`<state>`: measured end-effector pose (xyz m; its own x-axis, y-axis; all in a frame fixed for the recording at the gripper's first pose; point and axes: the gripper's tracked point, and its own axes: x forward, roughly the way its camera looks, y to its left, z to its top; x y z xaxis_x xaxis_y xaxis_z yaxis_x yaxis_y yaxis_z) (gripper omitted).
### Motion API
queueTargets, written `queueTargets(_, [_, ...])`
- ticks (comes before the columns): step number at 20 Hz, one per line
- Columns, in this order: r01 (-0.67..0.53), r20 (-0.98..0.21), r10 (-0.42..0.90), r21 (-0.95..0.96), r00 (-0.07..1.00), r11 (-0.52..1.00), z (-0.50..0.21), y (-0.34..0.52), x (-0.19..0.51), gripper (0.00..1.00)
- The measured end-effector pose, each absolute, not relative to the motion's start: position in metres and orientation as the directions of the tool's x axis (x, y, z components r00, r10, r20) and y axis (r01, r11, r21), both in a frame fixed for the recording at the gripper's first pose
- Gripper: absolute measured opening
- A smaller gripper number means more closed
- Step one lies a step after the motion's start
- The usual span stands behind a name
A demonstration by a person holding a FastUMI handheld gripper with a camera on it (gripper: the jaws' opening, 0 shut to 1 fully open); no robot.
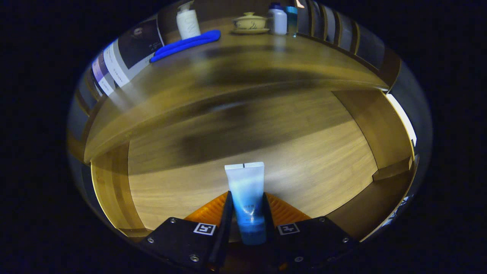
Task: Pull open the drawer, take out the items inside it, and place them on the countertop above the cabinet.
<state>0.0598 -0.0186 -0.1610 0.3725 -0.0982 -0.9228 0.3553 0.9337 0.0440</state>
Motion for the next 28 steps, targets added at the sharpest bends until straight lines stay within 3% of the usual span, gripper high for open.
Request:
queueTargets(16, [0.511,-0.805,-0.202,0.141,0.557,0.848,-0.069,-0.086,0.064,0.44])
queueTargets(22, [0.393,-0.707,-0.209,0.106,0.676,0.913,-0.031,-0.088,0.115,0.44])
queueTargets(28, [0.269,-0.672,-0.175,0.038,0.720,0.962,-0.026,-0.071,0.171,0.44])
